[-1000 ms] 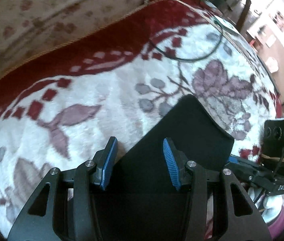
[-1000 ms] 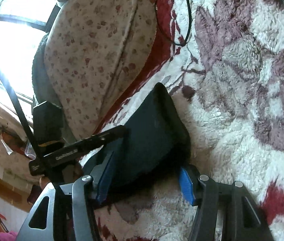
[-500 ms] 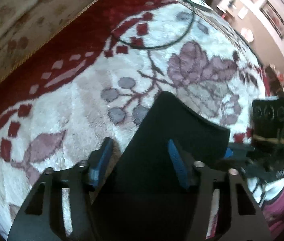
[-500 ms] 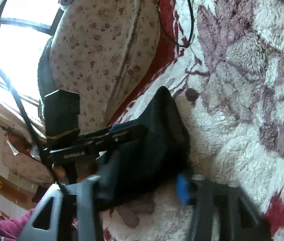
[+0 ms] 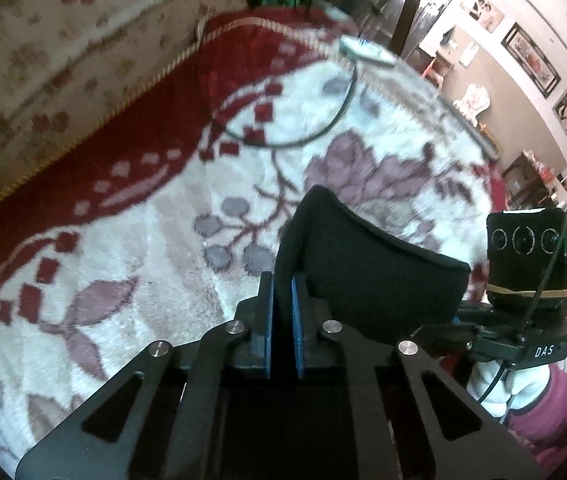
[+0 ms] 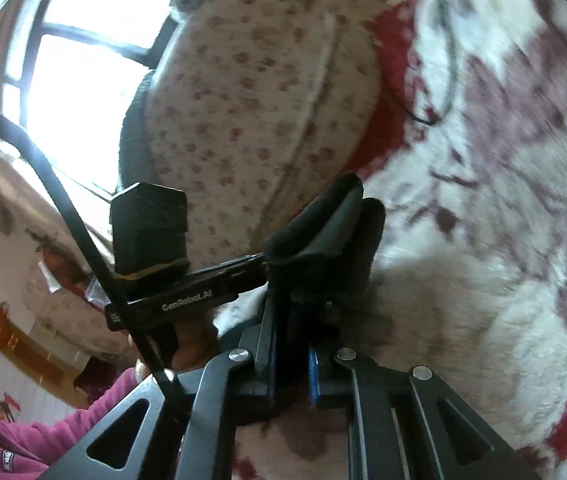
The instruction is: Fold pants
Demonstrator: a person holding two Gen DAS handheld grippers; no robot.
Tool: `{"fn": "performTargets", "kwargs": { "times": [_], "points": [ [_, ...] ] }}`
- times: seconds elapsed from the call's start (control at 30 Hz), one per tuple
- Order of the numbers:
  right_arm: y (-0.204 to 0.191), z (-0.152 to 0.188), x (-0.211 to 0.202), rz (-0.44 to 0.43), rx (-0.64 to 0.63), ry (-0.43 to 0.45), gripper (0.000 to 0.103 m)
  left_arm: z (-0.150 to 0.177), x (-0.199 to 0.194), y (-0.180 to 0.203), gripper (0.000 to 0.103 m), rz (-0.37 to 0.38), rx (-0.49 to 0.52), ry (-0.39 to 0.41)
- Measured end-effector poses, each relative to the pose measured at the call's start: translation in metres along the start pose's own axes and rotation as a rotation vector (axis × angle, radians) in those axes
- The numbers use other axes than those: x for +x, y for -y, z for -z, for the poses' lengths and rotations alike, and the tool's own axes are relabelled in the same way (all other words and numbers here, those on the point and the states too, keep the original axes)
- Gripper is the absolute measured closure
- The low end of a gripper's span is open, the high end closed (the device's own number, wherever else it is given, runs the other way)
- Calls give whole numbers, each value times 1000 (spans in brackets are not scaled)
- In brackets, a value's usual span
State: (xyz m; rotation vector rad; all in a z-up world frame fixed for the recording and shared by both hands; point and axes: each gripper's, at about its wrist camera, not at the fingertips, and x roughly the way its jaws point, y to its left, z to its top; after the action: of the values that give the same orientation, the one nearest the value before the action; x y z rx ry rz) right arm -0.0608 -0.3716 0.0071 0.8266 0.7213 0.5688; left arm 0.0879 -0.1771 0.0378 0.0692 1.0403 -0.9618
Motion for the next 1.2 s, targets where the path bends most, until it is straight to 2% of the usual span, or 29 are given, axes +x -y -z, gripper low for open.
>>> {"fn": "performTargets", "kwargs": {
  "times": [0.2, 0.4, 0.47, 0.6, 0.7, 0.8, 0.87, 0.93, 0.97, 1.0, 1.07, 1.2],
  "points": [
    [-71, -8, 13, -82, -163, -24, 92, 5, -70, 7, 96, -8, -6, 122],
    [-137, 2, 50, -174, -301, -125, 92, 44, -148, -8, 96, -34, -93, 241],
    [-151, 15, 67, -201, -334, -181, 92, 66, -169, -21, 96, -43, -153, 270],
    [-167, 49, 113, -232, -372, -308, 92, 118, -194, -50, 96, -105, -282, 294],
    [-164, 79, 159, -244, -356, -425, 92, 166, -203, -82, 96, -163, -437, 280],
    [-156, 105, 204, -205, -350, -523, 89, 214, -209, -114, 96, -241, -618, 280],
    [-150, 118, 228, -173, -328, -582, 89, 237, -218, -120, 96, -285, -660, 290],
    [-156, 121, 233, -160, -363, -590, 79, 250, -230, -116, 82, -345, -662, 314],
    [-159, 119, 234, -172, -362, -607, 75, 251, -234, -113, 64, -351, -660, 321],
    [-161, 116, 233, -194, -349, -632, 69, 253, -238, -107, 50, -348, -656, 335],
    [-164, 104, 223, -217, -332, -637, 67, 253, -244, -95, 47, -347, -636, 357],
    [-159, 76, 176, -226, -309, -502, 63, 242, -242, -74, 47, -389, -598, 351]
  ]
}}
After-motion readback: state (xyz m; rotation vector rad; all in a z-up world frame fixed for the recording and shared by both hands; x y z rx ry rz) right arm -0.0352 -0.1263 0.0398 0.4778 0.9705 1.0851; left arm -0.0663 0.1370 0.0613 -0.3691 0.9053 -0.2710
